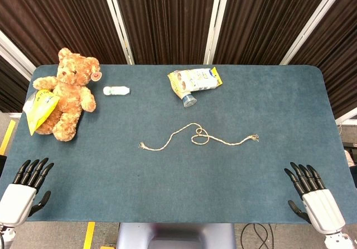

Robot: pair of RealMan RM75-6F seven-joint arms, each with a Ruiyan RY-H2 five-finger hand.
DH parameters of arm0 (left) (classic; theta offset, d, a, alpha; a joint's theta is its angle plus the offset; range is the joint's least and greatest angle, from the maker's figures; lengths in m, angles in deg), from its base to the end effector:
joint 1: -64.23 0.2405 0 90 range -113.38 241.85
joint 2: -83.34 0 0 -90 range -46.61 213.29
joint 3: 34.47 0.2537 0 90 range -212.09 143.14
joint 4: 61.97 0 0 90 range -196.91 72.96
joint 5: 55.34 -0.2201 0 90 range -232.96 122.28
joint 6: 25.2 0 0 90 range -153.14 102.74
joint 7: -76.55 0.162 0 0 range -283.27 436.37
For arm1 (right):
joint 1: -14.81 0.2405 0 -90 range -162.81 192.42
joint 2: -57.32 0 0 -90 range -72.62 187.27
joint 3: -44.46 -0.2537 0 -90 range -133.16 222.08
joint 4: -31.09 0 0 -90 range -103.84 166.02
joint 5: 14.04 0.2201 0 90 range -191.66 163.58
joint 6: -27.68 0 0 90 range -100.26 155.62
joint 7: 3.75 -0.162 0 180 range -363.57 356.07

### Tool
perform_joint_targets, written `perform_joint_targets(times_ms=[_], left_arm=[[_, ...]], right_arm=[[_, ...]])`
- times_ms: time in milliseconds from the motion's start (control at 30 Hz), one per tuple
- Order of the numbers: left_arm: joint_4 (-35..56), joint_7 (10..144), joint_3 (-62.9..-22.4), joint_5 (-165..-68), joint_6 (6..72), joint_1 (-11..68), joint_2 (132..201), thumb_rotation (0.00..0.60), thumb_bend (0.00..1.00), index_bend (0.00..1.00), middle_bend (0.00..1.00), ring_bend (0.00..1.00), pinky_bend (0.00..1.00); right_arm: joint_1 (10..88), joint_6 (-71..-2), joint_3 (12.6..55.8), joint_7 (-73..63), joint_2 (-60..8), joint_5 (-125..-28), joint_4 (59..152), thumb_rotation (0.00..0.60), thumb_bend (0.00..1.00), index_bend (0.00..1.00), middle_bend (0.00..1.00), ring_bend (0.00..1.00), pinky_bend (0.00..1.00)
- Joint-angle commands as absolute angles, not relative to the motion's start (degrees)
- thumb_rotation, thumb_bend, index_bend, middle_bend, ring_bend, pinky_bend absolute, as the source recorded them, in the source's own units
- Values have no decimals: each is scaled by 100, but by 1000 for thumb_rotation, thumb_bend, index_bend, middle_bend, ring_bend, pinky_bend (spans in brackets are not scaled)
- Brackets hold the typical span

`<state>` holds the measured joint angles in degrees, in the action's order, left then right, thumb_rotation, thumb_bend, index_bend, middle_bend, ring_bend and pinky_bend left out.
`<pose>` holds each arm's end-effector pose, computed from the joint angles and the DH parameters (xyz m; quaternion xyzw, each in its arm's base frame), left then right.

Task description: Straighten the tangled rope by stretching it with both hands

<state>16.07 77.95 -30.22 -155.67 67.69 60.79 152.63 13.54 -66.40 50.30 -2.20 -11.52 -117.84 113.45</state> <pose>-0.3221 0.1625 0.1257 -0.6924 -0.2859 -0.3771 0.5446 -0.3116 -0.1277 0.1169 0.6829 -0.3253 0.3871 0.5273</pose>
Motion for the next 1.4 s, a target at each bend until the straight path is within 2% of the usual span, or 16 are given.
perform_joint_targets(times_ms=[33, 267, 533, 833, 1067, 1233, 1400], left_arm=[[1596, 7797, -3007, -15586, 6761, 6076, 15272, 600, 415, 0, 0, 0, 28], [1588, 7473, -2943, -15704, 6353, 5800, 15444, 600, 414, 0, 0, 0, 37], [1940, 7638, -3248, -15372, 4736, 4790, 15747, 600, 415, 1, 1, 0, 85], [2004, 8171, -3776, -14730, 3484, 3855, 16461, 600, 415, 141, 26, 0, 110], [1402, 8526, -4124, -14302, 3096, 3354, 17262, 600, 415, 241, 41, 0, 124], [1133, 8536, -4232, -14123, 3031, 3235, 17542, 600, 416, 288, 48, 0, 131], [281, 8453, -4461, -13811, 2820, 2864, 18224, 600, 417, 335, 65, 0, 135]], right_arm=[[1357, -6624, 5030, -217, -1159, -11775, 11345, 600, 352, 0, 0, 0, 0], [1357, -6631, 5002, -237, -1159, -11737, 11367, 600, 352, 0, 0, 0, 0], [1422, -6442, 4940, -65, -1232, -11619, 11383, 600, 351, 0, 0, 0, 0], [1537, -6158, 4854, 60, -1308, -11413, 11396, 600, 352, 0, 0, 0, 0], [1598, -6024, 4819, 74, -1328, -11304, 11372, 600, 352, 0, 0, 0, 0], [1613, -5996, 4818, 80, -1326, -11286, 11373, 600, 352, 0, 0, 0, 0], [1609, -6017, 4819, 10, -1294, -11258, 11377, 600, 352, 0, 0, 0, 0]])
